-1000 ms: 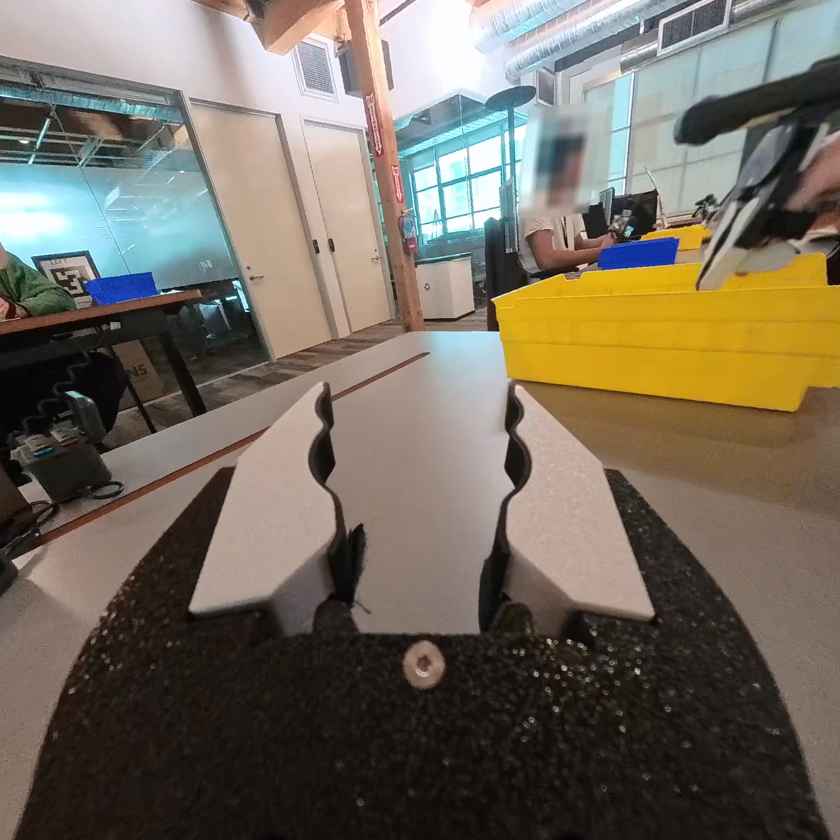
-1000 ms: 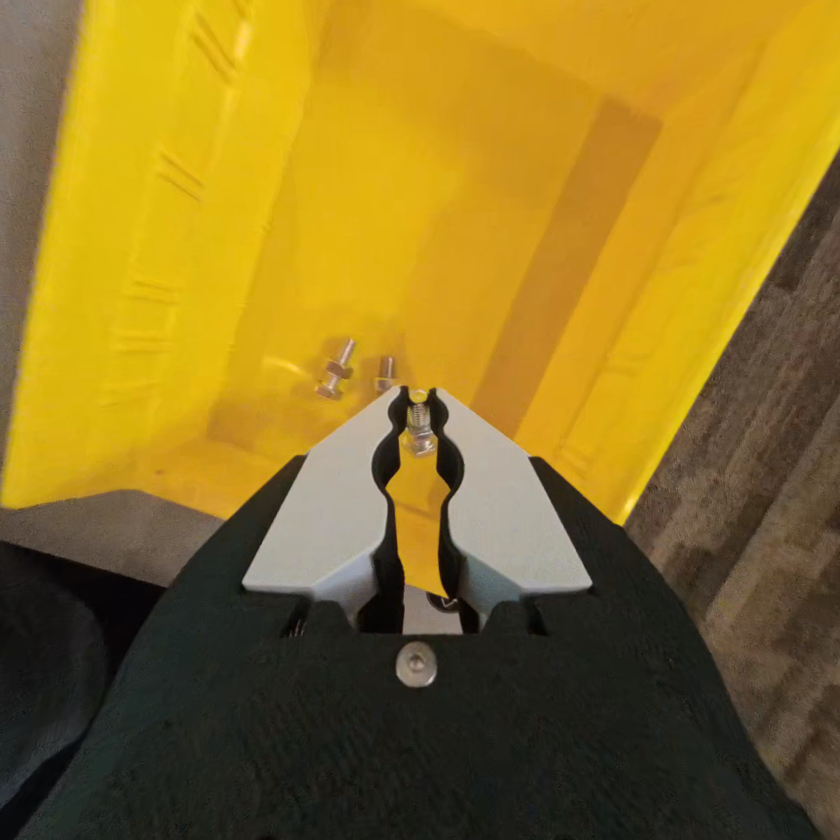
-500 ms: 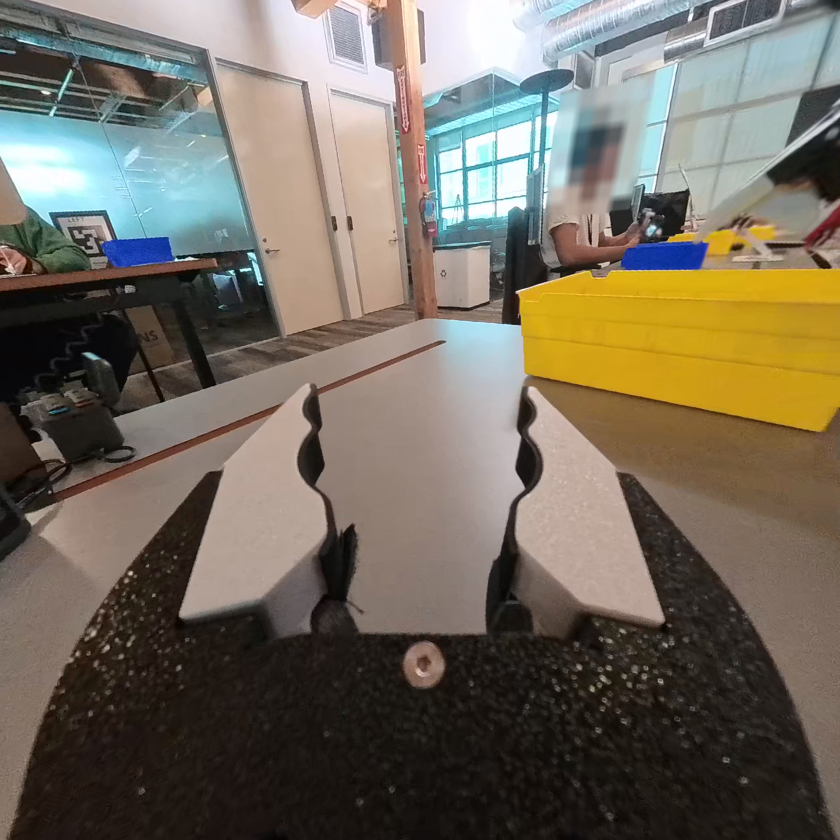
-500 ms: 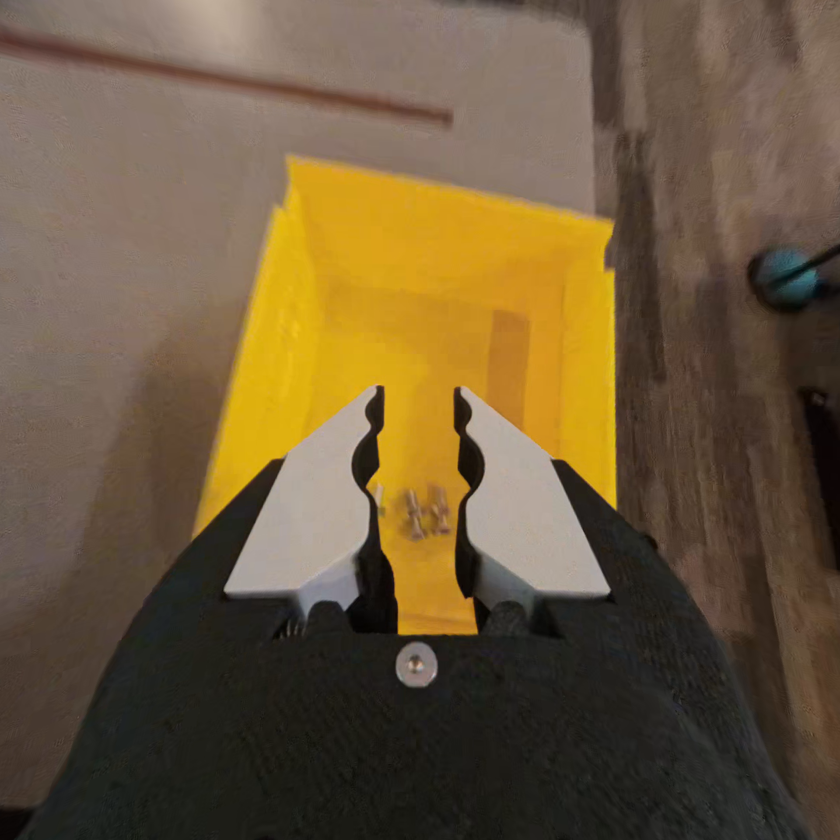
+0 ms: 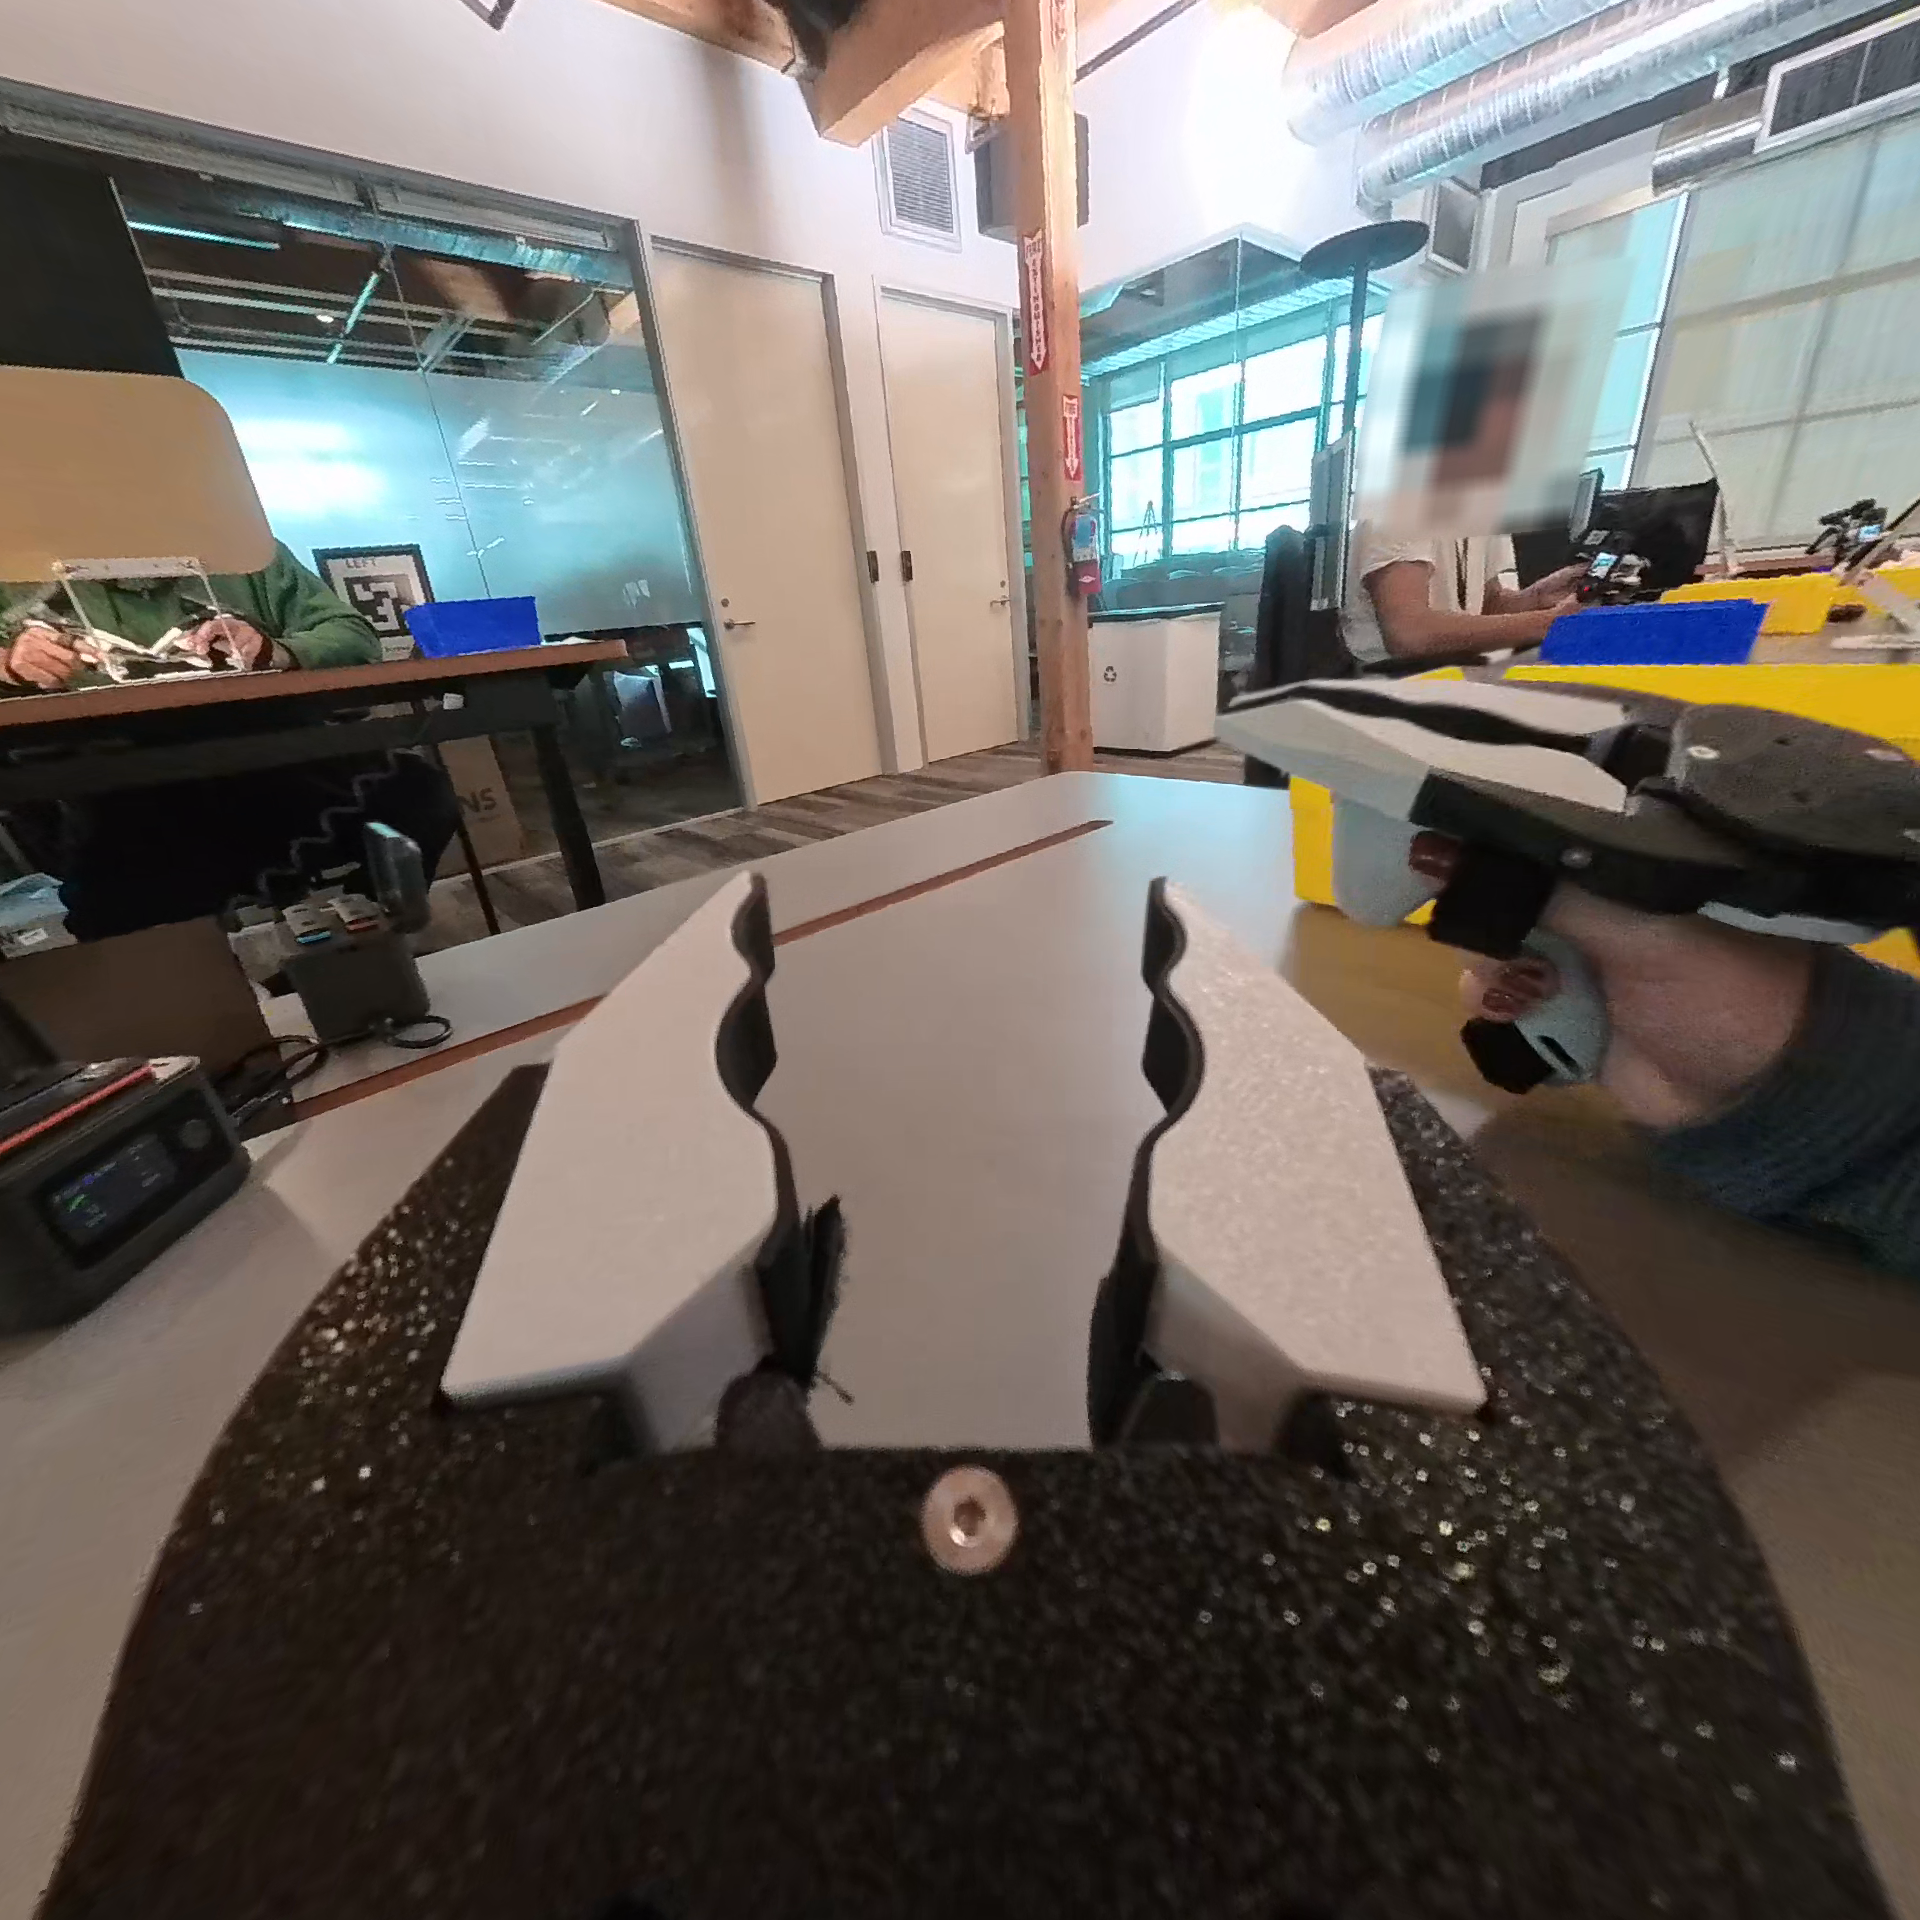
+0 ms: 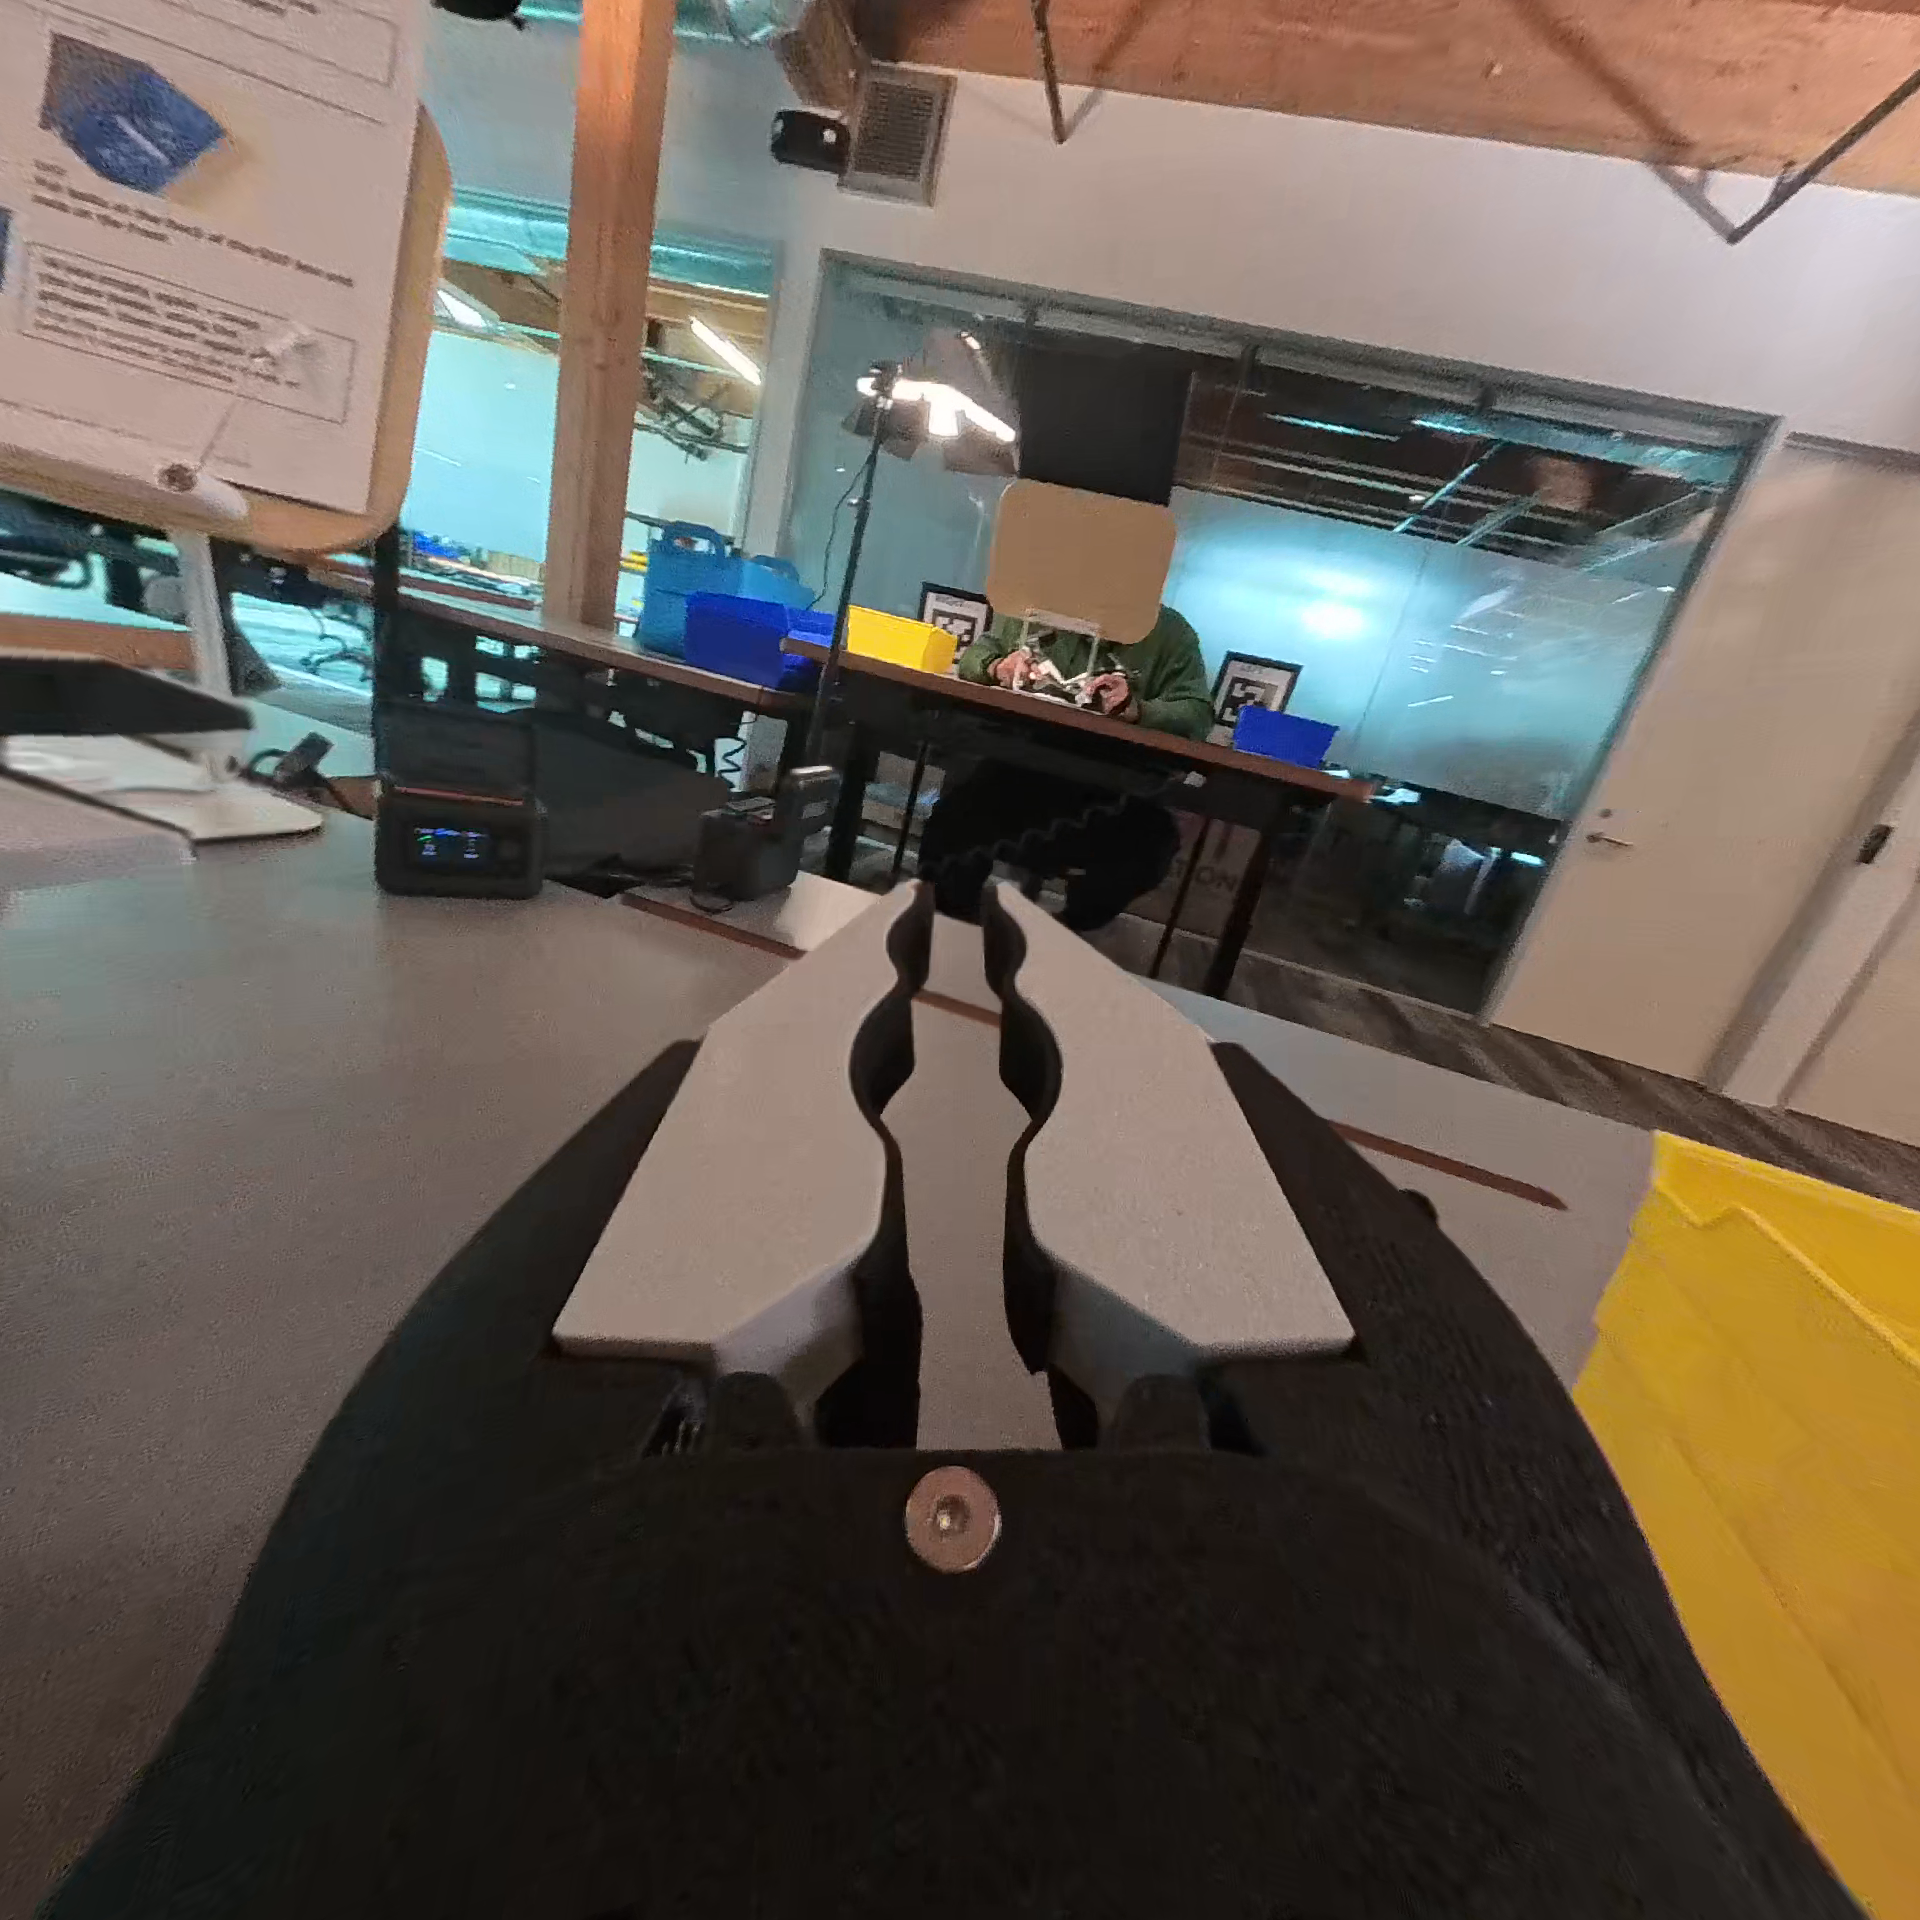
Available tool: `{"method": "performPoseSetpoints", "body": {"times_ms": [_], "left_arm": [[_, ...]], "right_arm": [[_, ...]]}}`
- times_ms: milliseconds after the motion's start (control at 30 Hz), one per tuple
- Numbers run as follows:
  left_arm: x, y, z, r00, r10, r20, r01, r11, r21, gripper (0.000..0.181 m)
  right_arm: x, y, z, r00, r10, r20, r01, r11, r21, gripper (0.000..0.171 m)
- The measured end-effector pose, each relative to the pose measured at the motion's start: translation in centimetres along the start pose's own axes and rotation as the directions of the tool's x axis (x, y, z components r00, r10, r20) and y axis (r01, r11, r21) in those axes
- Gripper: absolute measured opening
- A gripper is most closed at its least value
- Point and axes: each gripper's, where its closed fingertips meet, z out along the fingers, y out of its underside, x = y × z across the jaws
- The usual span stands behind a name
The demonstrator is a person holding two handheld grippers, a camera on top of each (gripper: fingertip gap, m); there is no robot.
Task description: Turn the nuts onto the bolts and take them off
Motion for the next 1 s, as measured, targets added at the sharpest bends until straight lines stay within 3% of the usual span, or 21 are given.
{"method": "performPoseSetpoints", "body": {"times_ms": [333,700,900,1000], "left_arm": [[-2.4,-0.1,-0.4,0.99,-0.125,0.065,0.123,0.992,0.037,0.065],[-4.3,-0.2,-0.9,0.959,-0.274,0.075,0.268,0.96,0.083,0.06],[-2.0,-0.4,-0.5,0.995,-0.071,0.064,0.069,0.997,0.029,0.06],[-1.4,-0.3,-0.3,0.998,-0.038,0.048,0.037,0.999,0.018,0.059]], "right_arm": [[-4.2,-0.2,1.1,0.983,-0.117,0.139,0.11,0.992,0.061,0.004],[-3.5,0.5,1.5,0.989,-0.007,0.147,0.003,1.0,0.025,0.004],[-3.3,0.6,1.5,0.99,0.007,0.144,-0.01,1.0,0.022,0.004],[-3.3,0.6,1.4,0.989,0.009,0.145,-0.013,1.0,0.024,0.004]]}}
